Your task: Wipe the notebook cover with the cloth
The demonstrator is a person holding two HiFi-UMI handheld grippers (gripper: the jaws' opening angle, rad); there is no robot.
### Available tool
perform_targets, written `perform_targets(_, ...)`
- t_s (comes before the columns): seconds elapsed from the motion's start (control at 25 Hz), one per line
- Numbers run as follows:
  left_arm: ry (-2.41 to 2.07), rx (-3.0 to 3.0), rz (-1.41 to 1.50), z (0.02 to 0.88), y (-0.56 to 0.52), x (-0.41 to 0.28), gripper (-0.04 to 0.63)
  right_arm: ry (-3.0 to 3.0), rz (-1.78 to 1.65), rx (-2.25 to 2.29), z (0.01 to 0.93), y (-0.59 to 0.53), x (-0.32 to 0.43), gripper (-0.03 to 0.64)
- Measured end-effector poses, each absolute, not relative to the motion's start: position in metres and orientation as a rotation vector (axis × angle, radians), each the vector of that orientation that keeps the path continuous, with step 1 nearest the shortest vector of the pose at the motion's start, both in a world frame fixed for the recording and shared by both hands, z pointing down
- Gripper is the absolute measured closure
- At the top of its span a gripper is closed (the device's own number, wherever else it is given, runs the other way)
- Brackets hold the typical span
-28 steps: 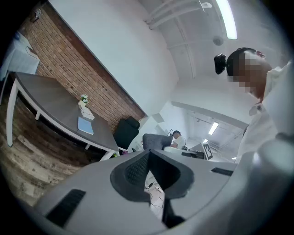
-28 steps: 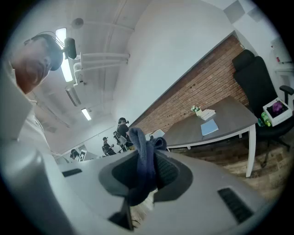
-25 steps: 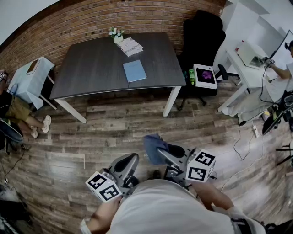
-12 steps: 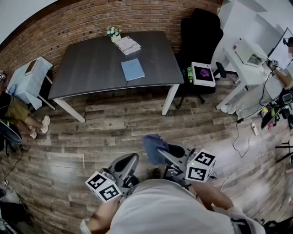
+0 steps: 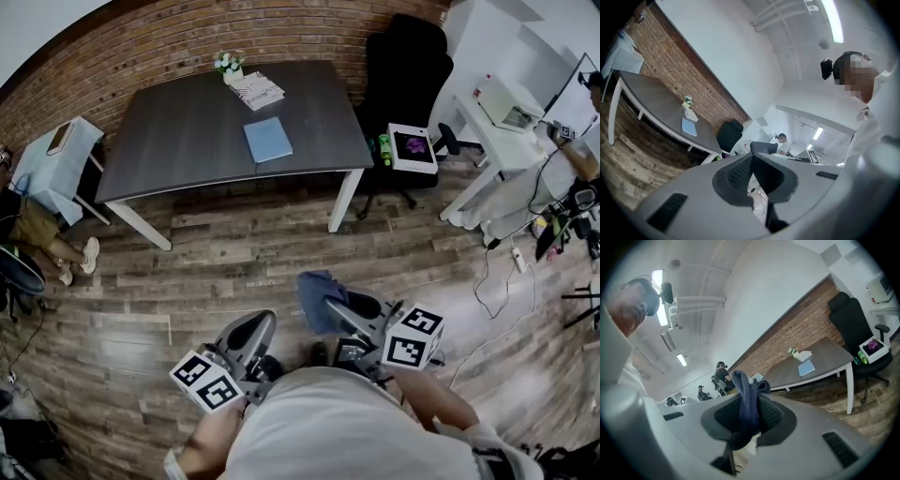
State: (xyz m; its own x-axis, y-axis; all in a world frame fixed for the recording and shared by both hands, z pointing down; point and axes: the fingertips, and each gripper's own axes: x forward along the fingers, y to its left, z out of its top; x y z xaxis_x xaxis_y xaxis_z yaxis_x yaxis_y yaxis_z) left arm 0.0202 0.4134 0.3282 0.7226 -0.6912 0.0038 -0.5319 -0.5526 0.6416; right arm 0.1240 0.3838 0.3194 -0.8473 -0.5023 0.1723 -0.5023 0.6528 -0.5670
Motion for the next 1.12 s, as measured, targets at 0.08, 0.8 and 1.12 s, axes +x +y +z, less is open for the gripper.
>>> perform_targets(0.08,-0.923,2.298,-0.326,0.327,0.413,0.019,0.588,-2.855,0.98,0.872,0.319,0.383,0.124,0.534)
perform_targets(0.8,-0.927,2.304,-0.337,0.325,0.412,-0.017,0.588,-2.838,1.006,0.87,0.323,0.386,0.09,0.533)
perform_targets(1.12,-0.91,2.317,-0.323,0.328,0.415,-0.047,0.588,-2.84,0.995,0.889,0.325,0.387,0.06,0.533)
